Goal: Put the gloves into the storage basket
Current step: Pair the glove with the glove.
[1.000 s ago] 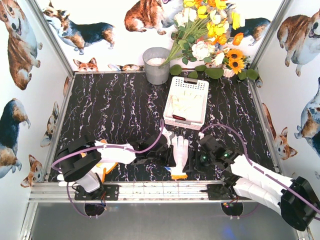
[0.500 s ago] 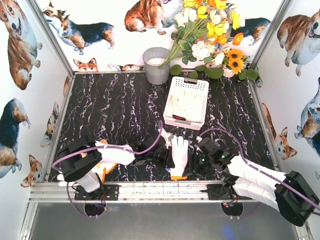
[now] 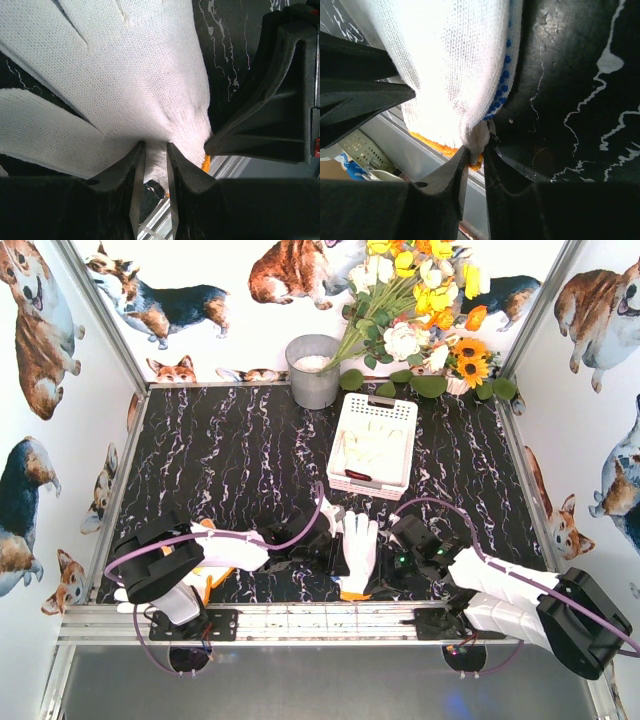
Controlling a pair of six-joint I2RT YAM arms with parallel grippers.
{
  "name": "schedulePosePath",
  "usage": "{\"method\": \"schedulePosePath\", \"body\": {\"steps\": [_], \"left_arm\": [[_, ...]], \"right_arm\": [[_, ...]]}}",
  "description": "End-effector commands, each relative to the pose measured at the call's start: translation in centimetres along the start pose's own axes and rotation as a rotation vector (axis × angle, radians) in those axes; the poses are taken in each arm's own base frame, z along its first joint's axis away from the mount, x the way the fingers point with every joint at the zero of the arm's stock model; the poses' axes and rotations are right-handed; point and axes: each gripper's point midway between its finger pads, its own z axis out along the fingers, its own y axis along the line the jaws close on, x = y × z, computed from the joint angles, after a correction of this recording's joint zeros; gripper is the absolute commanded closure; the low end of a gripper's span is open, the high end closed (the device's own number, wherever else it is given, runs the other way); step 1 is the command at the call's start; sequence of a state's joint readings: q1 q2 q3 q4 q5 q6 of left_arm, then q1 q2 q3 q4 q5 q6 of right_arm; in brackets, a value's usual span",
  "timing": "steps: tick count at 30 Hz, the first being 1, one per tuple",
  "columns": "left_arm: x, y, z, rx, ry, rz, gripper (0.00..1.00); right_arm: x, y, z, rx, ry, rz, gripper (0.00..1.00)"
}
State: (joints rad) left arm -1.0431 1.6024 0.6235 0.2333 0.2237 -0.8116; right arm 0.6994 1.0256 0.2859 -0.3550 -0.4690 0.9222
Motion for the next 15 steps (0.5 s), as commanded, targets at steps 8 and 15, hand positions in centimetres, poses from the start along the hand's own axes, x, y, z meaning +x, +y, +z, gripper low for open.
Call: {"method": "schedulePosePath", "body": {"steps": [8, 15], "left_arm": [[-0.1, 0.2, -1.6, -0.042, -0.037, 0.168, 0.75], [-3.2, -2.6, -6.4, -0.015, -0.23, 0.419, 0.55]], "right_arm": [[-1.2, 3.4, -1.5, -0.052, -0.031, 0.049, 0.99], [-2.1, 5.1, -3.1, -0.051, -0.019, 0.145, 1.0]]}}
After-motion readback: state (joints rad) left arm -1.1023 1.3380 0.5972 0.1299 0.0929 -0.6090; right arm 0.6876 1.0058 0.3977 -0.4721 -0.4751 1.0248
